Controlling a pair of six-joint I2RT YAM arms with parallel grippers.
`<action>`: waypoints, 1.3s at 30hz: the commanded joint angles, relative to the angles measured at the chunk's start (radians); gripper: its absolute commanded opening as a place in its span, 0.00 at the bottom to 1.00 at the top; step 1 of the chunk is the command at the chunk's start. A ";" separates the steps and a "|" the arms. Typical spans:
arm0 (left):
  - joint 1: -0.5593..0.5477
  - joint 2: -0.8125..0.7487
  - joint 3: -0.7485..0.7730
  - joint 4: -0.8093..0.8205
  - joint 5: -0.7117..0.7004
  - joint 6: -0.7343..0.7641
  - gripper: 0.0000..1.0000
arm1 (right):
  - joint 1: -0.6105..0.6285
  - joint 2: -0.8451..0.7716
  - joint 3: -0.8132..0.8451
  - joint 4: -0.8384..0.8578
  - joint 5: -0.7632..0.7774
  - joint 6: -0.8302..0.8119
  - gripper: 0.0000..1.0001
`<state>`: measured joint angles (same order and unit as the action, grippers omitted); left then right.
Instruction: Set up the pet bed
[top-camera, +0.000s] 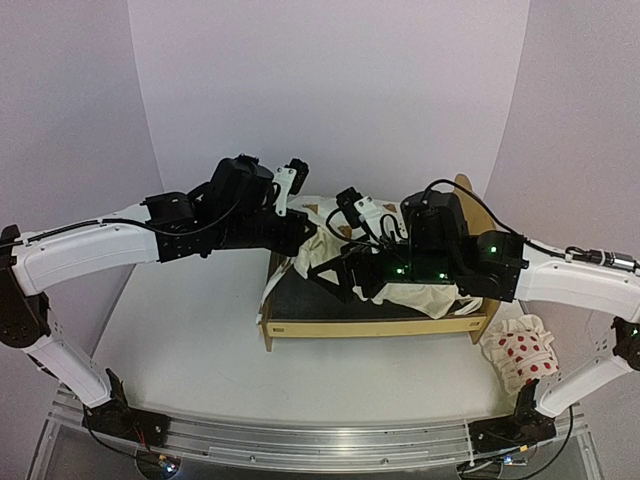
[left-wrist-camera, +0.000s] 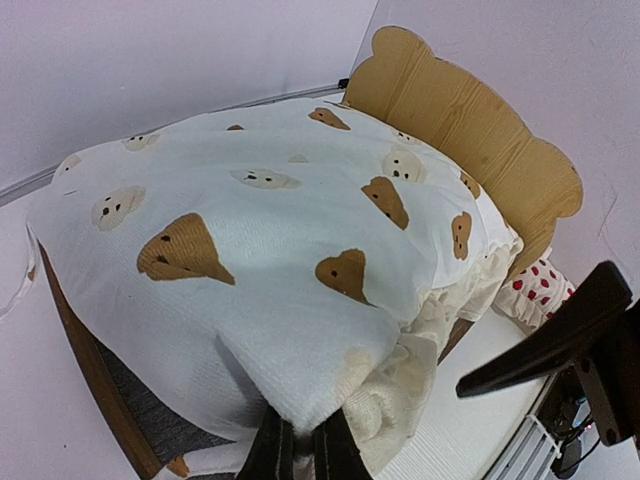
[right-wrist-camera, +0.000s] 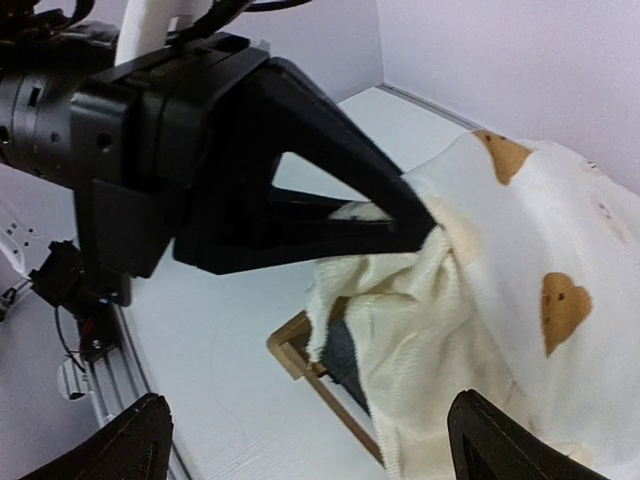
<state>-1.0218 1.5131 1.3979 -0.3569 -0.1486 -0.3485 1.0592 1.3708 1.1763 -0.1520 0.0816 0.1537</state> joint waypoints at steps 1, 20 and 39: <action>0.003 -0.006 0.037 0.058 0.020 -0.001 0.00 | -0.003 0.035 0.078 0.001 0.160 -0.139 0.98; 0.003 -0.020 0.031 0.062 0.043 -0.003 0.00 | -0.003 0.274 0.170 0.055 0.325 -0.278 0.32; 0.003 -0.187 -0.115 -0.066 -0.058 0.044 0.64 | -0.099 0.088 0.038 0.051 0.398 -0.350 0.00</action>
<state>-1.0153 1.4178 1.3249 -0.3775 -0.1625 -0.3338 1.0001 1.5460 1.2315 -0.1078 0.4539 -0.1843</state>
